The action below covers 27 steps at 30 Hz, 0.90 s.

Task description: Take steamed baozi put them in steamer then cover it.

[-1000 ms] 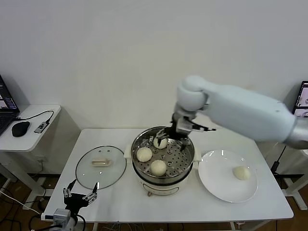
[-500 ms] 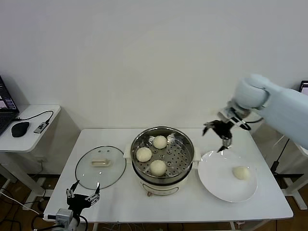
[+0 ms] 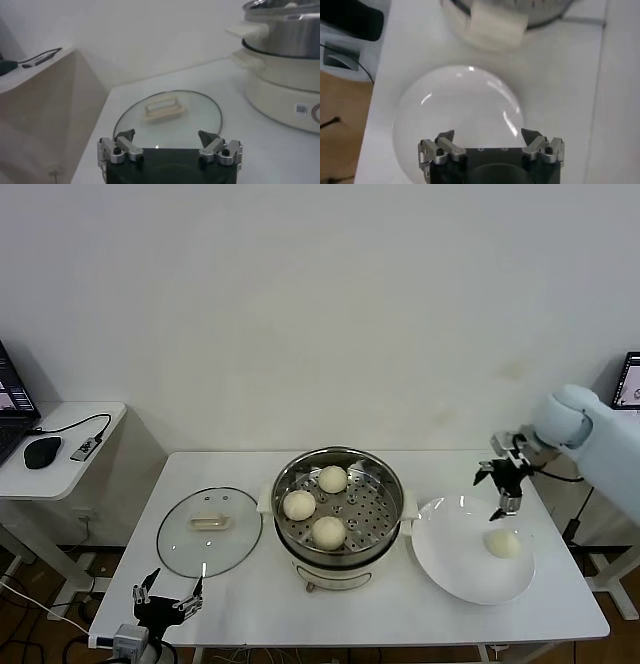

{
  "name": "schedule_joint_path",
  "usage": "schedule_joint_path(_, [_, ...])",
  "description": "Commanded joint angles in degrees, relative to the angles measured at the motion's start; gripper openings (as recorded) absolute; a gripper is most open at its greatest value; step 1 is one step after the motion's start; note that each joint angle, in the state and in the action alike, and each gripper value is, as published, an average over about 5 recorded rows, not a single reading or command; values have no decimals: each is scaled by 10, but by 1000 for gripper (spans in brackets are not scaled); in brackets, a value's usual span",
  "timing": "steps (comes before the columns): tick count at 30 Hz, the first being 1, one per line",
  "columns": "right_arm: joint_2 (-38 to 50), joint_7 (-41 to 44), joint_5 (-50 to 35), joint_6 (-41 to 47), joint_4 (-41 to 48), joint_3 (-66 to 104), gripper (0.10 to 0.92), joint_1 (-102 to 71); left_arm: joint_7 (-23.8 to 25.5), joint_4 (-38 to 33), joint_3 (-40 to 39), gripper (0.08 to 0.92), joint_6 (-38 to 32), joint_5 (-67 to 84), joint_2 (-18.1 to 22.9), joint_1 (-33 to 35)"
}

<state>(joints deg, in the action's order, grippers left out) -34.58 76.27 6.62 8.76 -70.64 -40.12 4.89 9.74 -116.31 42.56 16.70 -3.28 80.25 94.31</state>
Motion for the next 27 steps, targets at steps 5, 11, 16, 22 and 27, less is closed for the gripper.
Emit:
schedule_joint_path(5, [-28, -24, 104, -33, 95, 91, 823, -120, 3, 1, 0, 823, 2, -6, -3, 2])
schedule_joint_path(11, [-36, -39, 112, -33, 108, 100, 823, -136, 4, 3, 0, 823, 2, -6, -3, -1])
schedule_joint_path(16, [-46, -34, 118, -42, 113, 99, 823, -142, 5, 4, 0, 823, 2, -6, -3, -2])
schedule_joint_path(22, [-50, -26, 134, -54, 113, 98, 823, -145, 4, 7, 2, 823, 2, -5, -4, -1])
schedule_joint_path(27, [-46, -25, 144, -52, 111, 100, 823, -148, 4, 9, 1, 823, 1, -5, -4, -3])
